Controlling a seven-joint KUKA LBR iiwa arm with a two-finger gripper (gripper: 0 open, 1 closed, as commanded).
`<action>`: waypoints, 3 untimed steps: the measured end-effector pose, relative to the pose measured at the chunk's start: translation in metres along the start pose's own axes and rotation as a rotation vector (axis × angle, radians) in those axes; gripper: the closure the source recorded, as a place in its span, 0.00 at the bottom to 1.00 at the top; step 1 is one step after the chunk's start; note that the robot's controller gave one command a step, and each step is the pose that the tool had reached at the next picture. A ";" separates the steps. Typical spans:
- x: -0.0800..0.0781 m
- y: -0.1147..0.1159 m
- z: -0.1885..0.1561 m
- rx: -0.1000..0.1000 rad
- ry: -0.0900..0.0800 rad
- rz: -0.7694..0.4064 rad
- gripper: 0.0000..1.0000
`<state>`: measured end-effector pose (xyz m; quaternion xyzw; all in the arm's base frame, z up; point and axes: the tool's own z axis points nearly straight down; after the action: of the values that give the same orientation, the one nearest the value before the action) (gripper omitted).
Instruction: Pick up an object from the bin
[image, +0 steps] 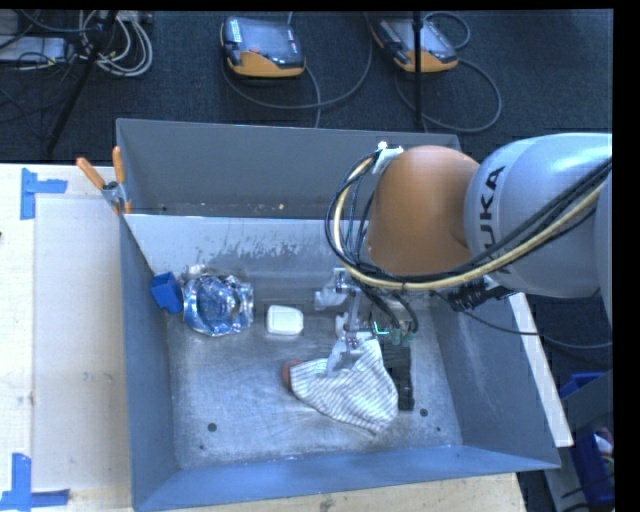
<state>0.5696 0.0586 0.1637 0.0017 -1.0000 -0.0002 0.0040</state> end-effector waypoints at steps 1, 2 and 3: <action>-0.002 0.000 -0.003 0.000 -0.007 0.001 0.00; 0.003 -0.011 0.073 -0.002 -0.010 -0.557 1.00; 0.003 -0.011 0.073 -0.002 -0.010 -0.556 1.00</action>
Offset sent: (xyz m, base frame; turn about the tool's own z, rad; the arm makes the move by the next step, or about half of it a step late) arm -0.0109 -0.0166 -0.0937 -0.5580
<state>0.5664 0.0479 0.0905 0.2761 -0.9611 -0.0025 -0.0013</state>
